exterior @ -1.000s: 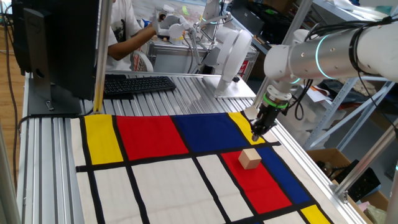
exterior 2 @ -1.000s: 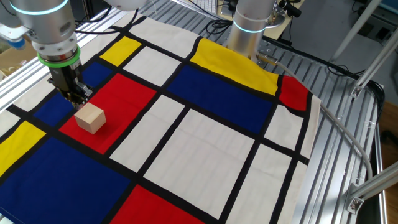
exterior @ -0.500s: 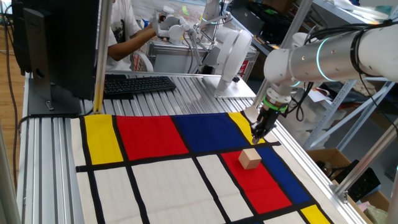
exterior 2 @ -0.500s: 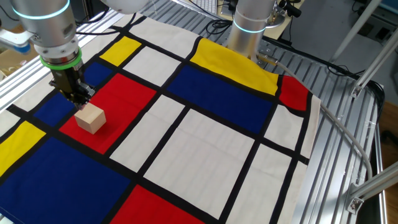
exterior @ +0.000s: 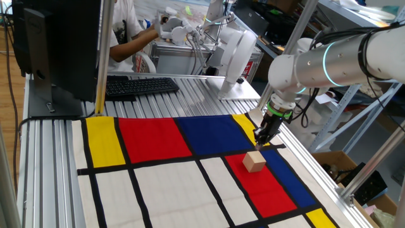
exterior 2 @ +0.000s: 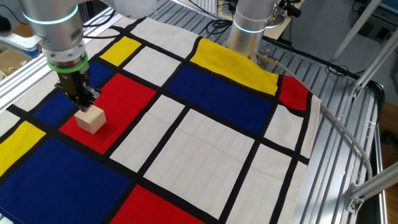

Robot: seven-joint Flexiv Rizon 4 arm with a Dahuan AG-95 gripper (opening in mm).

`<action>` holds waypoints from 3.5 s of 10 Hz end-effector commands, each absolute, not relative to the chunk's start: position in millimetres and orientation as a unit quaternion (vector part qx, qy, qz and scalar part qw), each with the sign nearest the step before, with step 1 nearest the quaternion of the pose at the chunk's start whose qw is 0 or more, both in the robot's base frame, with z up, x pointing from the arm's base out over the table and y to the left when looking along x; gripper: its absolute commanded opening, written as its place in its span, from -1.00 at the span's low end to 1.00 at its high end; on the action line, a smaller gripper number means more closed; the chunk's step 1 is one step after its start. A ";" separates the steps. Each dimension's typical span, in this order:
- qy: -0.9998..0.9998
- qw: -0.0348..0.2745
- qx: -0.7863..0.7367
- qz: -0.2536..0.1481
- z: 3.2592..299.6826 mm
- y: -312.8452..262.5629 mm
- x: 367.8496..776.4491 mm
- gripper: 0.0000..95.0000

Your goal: Hold a small block with the gripper and sweep it from left to right on the table

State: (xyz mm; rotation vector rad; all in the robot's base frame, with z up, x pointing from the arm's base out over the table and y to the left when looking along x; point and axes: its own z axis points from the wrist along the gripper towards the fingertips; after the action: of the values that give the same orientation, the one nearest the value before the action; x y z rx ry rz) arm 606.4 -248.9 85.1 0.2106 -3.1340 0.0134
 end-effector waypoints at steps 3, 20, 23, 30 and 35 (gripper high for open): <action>-0.998 0.002 0.064 0.004 80.5 -250.0 609.5 -1.00; -0.999 0.004 0.040 -0.001 75.3 -251.0 607.2 -0.20; -0.999 0.005 0.031 0.000 75.3 -251.0 607.2 0.20; -1.000 0.005 0.031 0.000 75.0 -250.8 607.4 0.20; -1.000 0.005 0.031 0.000 75.0 -250.8 607.4 0.20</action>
State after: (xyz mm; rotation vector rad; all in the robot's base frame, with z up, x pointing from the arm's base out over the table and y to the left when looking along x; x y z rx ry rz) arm 607.4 -250.9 74.9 0.0955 -3.1299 0.0018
